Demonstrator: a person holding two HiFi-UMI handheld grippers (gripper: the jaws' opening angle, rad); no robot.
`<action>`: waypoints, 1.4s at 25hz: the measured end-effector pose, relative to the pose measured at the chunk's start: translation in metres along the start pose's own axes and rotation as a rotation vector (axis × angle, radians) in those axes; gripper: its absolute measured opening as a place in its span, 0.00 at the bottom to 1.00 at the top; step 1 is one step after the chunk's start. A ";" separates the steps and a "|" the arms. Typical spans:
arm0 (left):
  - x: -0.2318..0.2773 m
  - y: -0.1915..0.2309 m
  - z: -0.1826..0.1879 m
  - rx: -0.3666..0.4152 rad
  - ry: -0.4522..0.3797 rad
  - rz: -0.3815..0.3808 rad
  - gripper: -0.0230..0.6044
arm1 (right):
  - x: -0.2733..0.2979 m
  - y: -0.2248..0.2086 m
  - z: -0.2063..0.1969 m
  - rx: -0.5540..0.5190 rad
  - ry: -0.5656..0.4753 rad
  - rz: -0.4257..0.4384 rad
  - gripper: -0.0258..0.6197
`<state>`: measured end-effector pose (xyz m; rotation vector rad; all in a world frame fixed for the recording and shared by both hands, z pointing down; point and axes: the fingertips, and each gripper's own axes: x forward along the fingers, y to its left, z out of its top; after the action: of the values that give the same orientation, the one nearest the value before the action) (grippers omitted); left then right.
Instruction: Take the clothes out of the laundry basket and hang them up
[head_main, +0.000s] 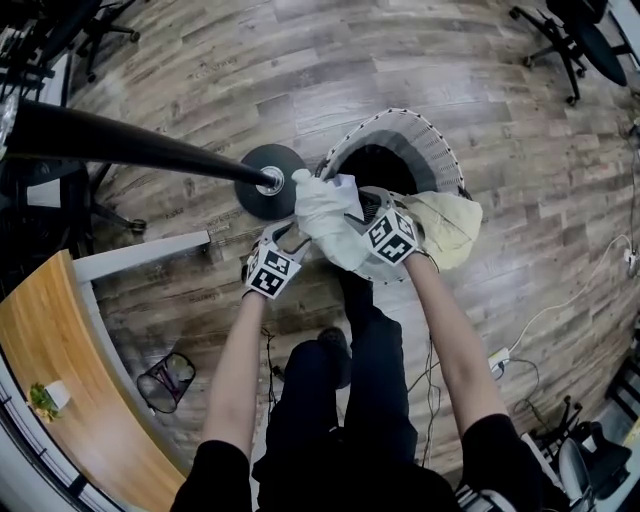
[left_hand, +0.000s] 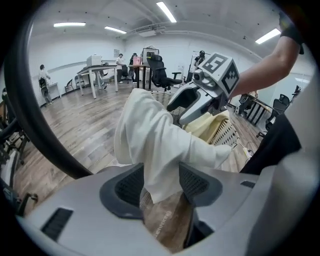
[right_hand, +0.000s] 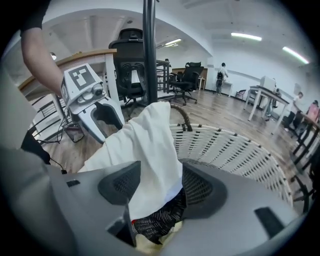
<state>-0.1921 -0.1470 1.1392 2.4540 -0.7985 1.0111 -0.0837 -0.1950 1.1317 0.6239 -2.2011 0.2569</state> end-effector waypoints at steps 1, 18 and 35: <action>0.005 0.001 0.001 0.005 -0.012 0.000 0.41 | 0.006 0.001 0.002 0.003 -0.009 0.007 0.44; -0.091 -0.030 0.038 -0.002 -0.010 0.027 0.09 | -0.086 0.028 0.065 0.062 -0.086 -0.133 0.06; -0.315 -0.063 0.173 -0.002 -0.252 0.347 0.09 | -0.302 0.084 0.205 0.029 -0.323 -0.411 0.07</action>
<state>-0.2461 -0.0758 0.7857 2.5260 -1.3432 0.8149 -0.0975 -0.0950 0.7708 1.1809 -2.3073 -0.0303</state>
